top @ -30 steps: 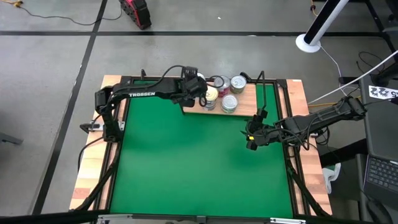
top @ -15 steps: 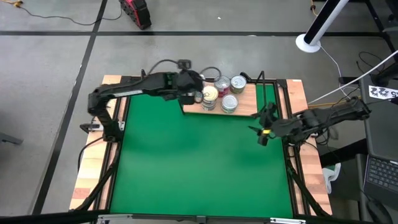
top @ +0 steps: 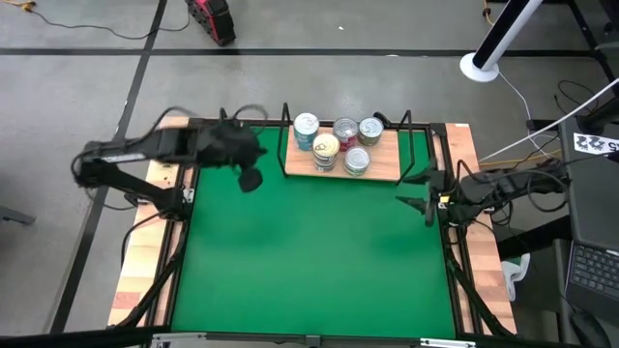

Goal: Stack canned seafood by type on shelf
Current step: Return to Home Position

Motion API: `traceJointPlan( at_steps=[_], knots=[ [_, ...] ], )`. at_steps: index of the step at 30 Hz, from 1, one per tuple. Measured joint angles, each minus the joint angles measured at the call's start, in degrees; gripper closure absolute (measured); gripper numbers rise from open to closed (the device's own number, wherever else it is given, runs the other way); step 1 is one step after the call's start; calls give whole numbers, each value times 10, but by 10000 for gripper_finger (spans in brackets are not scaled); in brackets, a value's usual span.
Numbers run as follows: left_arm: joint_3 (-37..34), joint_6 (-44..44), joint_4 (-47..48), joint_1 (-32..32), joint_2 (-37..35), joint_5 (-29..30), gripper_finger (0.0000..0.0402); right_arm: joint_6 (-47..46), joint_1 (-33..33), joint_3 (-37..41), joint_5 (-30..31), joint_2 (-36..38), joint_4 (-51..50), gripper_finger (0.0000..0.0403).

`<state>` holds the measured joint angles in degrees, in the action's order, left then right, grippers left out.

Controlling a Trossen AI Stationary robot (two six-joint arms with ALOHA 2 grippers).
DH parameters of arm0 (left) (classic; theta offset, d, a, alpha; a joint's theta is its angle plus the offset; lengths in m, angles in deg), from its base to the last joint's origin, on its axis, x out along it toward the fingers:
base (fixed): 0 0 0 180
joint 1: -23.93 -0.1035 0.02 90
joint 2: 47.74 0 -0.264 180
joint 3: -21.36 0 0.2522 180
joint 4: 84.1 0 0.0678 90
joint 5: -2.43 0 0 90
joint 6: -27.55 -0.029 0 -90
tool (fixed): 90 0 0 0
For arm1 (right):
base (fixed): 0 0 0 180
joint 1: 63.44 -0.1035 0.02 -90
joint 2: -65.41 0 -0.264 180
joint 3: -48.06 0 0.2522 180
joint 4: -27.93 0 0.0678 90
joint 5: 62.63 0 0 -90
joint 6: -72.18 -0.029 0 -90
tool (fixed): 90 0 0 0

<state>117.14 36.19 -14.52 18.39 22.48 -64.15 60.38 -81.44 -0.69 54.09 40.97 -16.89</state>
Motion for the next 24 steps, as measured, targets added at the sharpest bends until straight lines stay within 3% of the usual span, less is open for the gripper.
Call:
traceJointPlan(
  at_steps=[7, 11, 14, 19, 24],
  knots=[
    [-317, -29, -369, 83, -150, -1, 389, 48, 0, 148, -97, 22, 254, 150],
    [-469, -20, -524, 98, -221, -1, 389, 48, 0, 192, -107, 6, 331, 150],
    [-561, 0, -606, 101, -281, 1, 389, 56, 0, 201, -98, 5, 334, 150],
    [-680, 0, -696, 101, -369, 2, 389, 156, 0, 201, -98, 6, 335, 152],
    [-759, 0, -730, 101, -457, 9, 389, 178, 0, 201, -71, 6, 307, 186]
  ],
)
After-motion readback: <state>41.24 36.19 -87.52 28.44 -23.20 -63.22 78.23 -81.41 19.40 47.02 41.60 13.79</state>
